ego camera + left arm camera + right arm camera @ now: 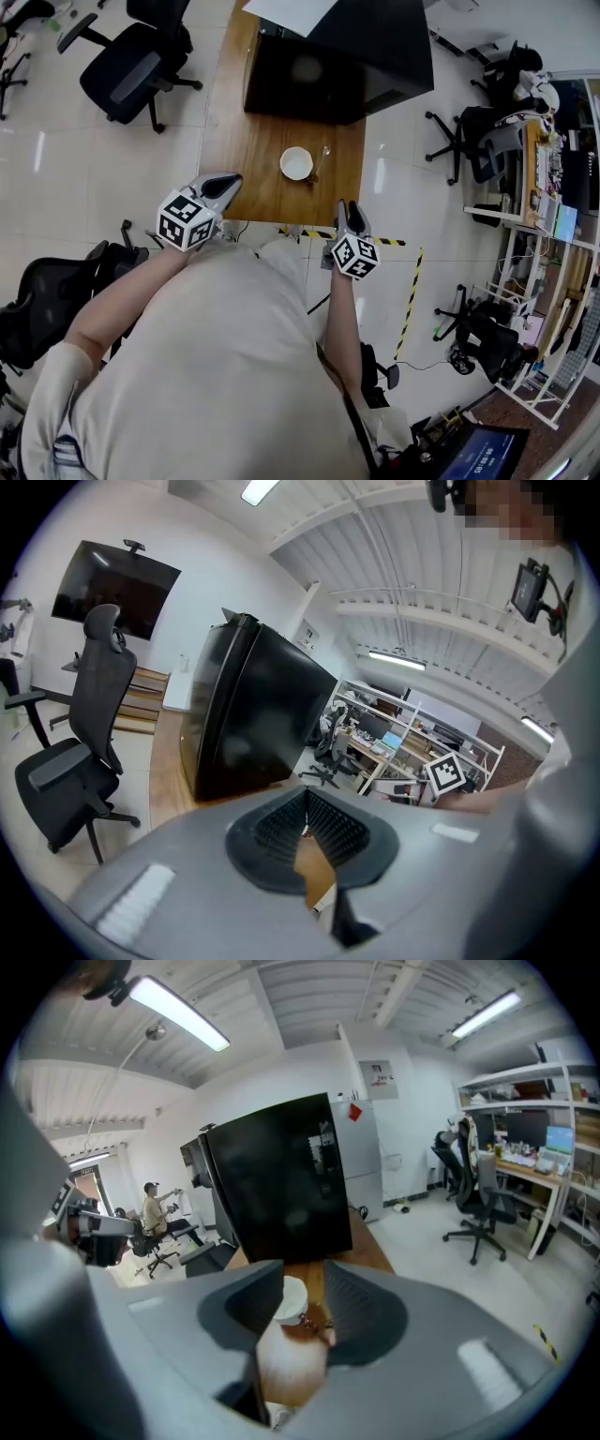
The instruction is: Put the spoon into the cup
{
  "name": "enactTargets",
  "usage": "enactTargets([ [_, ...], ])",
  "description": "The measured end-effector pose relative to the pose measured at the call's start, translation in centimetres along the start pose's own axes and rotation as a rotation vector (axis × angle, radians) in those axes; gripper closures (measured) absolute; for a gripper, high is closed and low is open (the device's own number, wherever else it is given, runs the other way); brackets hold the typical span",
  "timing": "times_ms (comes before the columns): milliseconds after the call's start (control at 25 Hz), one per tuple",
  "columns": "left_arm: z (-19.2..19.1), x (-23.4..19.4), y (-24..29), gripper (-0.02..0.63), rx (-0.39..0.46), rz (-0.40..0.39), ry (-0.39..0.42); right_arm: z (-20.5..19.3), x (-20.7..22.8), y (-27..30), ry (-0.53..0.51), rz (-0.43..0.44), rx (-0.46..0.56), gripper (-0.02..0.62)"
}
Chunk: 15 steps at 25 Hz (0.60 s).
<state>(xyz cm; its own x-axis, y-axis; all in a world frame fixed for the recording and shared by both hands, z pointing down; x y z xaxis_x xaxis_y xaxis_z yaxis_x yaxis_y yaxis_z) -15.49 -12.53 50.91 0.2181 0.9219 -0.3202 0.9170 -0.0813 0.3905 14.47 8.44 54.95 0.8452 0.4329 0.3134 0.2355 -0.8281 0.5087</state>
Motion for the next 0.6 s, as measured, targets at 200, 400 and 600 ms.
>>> enactTargets([
  [200,0.5,-0.1,-1.0,0.606,-0.008,0.046,0.010,-0.9,1.5,4.0,-0.031,0.022,-0.081,0.451],
  [400,1.6,-0.3,-1.3,0.606,-0.003,0.111,-0.007,-2.5,3.2,8.1,-0.041,0.047,-0.185,0.437],
  [600,2.3,0.4,0.3,0.606,0.006,0.154,-0.032,-3.4,5.2,11.3,-0.072,0.053,-0.283,0.433],
])
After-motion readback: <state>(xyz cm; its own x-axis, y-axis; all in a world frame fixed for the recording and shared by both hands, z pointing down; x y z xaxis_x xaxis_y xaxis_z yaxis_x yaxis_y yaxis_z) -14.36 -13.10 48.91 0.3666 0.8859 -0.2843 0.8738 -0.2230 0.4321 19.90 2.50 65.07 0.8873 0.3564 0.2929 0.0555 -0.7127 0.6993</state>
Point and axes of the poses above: the fingertips, and each gripper's own axes: y forward along the fingers, x to its right, z out of its top, the point moved 9 cm from there along -y, backward along the fingers, and after that the axes turned 7 degrees about y, right-handed, at the moved point
